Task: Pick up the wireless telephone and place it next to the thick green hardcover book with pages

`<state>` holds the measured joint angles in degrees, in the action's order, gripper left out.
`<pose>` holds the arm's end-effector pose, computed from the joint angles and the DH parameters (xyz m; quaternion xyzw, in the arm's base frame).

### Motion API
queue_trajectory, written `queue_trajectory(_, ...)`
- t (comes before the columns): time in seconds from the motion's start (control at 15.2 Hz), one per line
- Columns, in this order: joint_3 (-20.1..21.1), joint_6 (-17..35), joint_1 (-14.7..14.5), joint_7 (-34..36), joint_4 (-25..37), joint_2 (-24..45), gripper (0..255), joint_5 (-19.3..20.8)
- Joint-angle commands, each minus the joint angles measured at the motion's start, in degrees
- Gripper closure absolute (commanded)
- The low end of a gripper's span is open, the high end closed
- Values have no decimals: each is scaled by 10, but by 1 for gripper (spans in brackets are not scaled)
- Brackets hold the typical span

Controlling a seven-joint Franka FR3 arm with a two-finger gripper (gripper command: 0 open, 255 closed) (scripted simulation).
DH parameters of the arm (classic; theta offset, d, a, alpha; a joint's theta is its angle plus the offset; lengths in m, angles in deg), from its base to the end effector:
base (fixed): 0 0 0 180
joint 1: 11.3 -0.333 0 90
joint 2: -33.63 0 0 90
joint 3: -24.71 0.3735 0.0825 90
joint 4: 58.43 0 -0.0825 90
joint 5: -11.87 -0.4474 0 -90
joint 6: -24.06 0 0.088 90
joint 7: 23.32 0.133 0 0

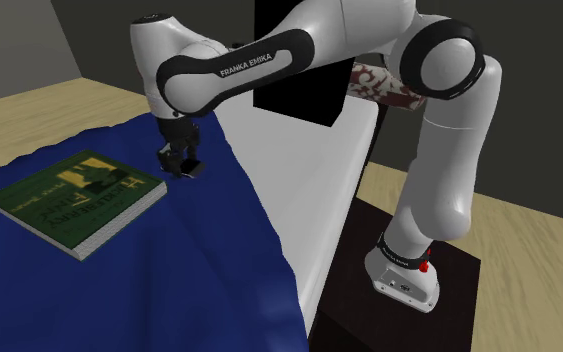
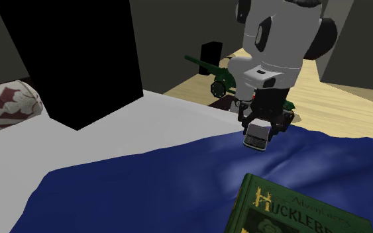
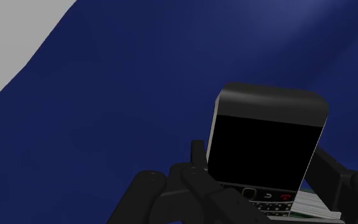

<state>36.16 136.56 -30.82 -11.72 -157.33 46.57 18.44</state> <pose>0.6094 0.3432 0.4597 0.9819 0.1867 0.0190 0.0258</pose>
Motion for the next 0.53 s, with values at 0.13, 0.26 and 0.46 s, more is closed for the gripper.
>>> queue_trajectory(0.13, 15, -29, -36, 51, 72, 48, 255, 14)
queue_trajectory(0.26, 21, -42, -54, 74, 109, 74, 255, 22)
queue_trajectory(0.46, 28, -67, -84, 106, 173, 118, 255, 34)
